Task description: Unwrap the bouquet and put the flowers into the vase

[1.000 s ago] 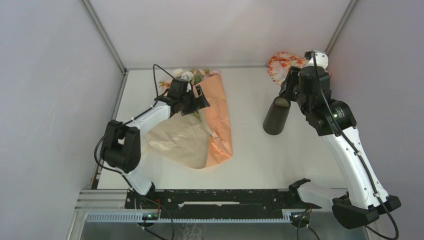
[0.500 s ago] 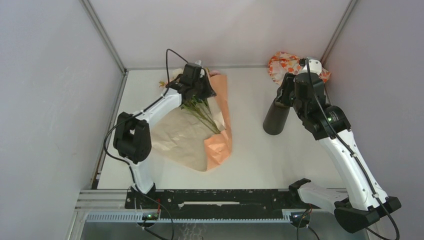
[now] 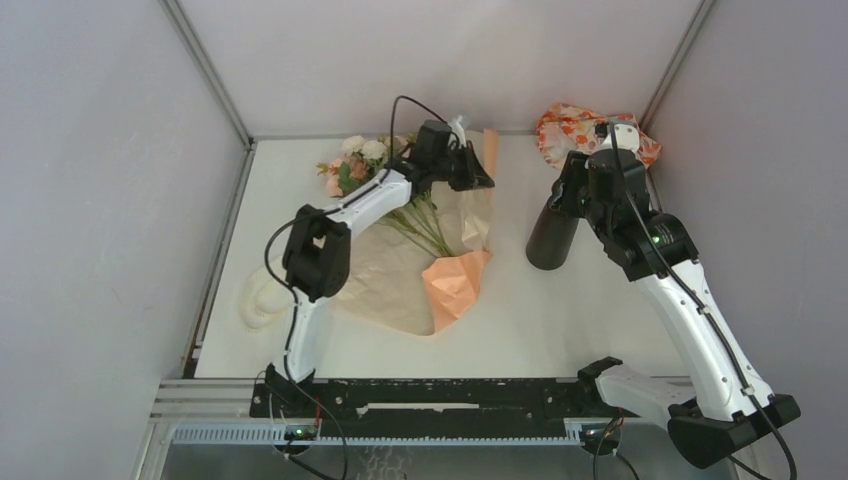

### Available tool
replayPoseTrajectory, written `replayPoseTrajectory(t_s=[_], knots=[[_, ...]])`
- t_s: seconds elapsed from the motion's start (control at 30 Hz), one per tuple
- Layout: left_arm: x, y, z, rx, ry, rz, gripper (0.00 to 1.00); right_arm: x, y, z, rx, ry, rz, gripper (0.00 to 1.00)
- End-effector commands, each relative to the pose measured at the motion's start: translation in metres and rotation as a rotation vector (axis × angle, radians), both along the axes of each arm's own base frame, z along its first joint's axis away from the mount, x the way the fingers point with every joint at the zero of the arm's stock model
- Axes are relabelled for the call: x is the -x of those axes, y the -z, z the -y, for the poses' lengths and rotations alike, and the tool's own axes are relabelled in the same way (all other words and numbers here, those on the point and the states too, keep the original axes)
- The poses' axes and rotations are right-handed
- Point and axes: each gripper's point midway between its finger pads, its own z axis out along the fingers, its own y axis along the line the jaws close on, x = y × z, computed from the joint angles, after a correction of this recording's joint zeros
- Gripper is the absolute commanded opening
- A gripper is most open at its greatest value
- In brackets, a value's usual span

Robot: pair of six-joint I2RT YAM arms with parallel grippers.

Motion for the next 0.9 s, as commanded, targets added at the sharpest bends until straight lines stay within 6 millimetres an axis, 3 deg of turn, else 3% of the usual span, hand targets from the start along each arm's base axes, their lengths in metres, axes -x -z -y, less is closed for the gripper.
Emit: replayPoseTrajectory(t_s=[0.0,0.23,0.33,0.5,0.7,0.87], knots=[[0.020,-0.004,0.043,0.103,0.157,0.017,0.06,0.000,-0.015,-0.001,-0.027,-0.008,0.059,0.54],[0.031,0.008,0.070,0.204,0.243,0.020,0.33,0.003,-0.019,-0.006,-0.051,-0.032,0.069,0.54],[0.036,-0.003,0.078,0.309,0.277,0.036,0.49,0.004,-0.020,-0.010,-0.060,-0.047,0.070,0.54],[0.045,-0.039,0.077,0.436,0.310,0.086,0.59,0.005,-0.021,-0.020,-0.065,-0.075,0.072,0.54],[0.047,-0.087,0.042,0.467,0.217,0.186,0.60,0.005,-0.024,-0.029,-0.071,-0.104,0.084,0.54],[0.036,-0.082,-0.009,0.416,0.043,0.163,0.60,0.005,-0.022,-0.041,-0.066,-0.155,0.082,0.52]])
